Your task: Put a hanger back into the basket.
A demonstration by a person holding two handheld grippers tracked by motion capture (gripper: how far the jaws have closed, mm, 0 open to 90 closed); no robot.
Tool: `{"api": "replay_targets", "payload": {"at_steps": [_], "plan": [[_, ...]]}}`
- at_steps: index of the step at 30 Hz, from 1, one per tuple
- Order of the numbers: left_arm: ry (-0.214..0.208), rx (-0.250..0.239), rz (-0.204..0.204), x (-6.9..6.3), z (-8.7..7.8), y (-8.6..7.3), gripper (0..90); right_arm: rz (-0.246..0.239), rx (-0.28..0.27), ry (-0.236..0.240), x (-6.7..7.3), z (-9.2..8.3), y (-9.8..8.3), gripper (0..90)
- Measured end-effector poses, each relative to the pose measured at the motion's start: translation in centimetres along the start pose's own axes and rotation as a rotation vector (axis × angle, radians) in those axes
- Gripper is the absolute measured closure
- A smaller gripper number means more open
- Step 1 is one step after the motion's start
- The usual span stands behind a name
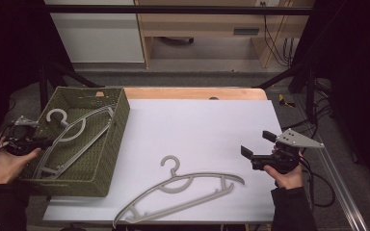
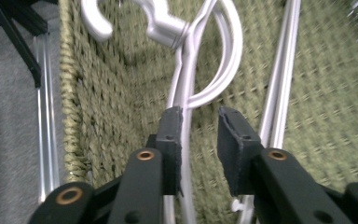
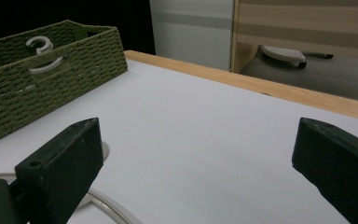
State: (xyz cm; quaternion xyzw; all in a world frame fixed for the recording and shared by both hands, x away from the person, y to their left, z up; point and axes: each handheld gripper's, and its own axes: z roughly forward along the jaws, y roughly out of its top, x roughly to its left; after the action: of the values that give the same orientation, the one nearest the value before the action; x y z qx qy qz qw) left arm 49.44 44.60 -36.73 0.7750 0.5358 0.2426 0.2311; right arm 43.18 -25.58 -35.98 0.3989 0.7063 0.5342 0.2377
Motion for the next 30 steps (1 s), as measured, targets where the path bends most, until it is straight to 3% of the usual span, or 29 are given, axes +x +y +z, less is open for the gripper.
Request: {"api": "replay_targets", "payload": {"at_steps": [4, 6, 7, 12, 14, 21, 22, 23, 26, 29, 30], "plan": [[-0.039, -0.104, 0.005, -1.3, -1.6, 0.7, 60.6, 0.001, -0.006, -0.001, 0.0, -0.1, 0.0, 2.0], [-0.045, -0.131, 0.005, -1.7, -1.9, 0.9, 58.0, 0.001, -0.004, 0.000, 0.0, -0.1, 0.1, 2.0], [-0.070, -0.187, -0.006, -2.5, -2.4, 1.2, 51.9, 0.001, -0.006, 0.001, 0.0, -0.1, 0.1, 2.0], [-0.122, -0.306, 0.008, -4.7, -3.5, 1.8, 38.5, 0.002, -0.006, 0.002, 0.0, -0.1, 0.1, 2.0], [-0.143, -0.336, 0.028, -5.7, -3.7, 2.1, 33.8, 0.003, -0.007, -0.002, 0.0, -0.1, 0.1, 2.0], [-0.228, -0.421, 0.042, -9.5, -4.0, 2.9, 17.6, 0.002, -0.008, 0.000, 0.1, 0.0, 0.0, 2.2], [-0.228, -0.421, 0.042, -9.5, -4.0, 2.9, 16.4, 0.003, -0.008, 0.001, 0.1, 0.0, 0.0, 2.2], [-0.256, -0.447, 0.054, -10.7, -4.1, 3.1, 15.6, 0.000, -0.006, 0.004, 0.1, 0.0, 0.0, 2.2], [-0.290, -0.471, 0.086, -12.3, -4.1, 3.2, 15.2, -0.001, -0.004, 0.006, 0.1, 0.0, 0.0, 2.3], [-0.322, -0.477, 0.113, -14.0, -4.1, 3.3, 14.3, 0.002, -0.009, 0.002, 0.1, 0.0, 0.0, 2.3], [-0.322, -0.477, 0.113, -14.0, -4.1, 3.3, 13.7, 0.001, -0.010, 0.003, 0.1, 0.0, 0.0, 2.3]]}}
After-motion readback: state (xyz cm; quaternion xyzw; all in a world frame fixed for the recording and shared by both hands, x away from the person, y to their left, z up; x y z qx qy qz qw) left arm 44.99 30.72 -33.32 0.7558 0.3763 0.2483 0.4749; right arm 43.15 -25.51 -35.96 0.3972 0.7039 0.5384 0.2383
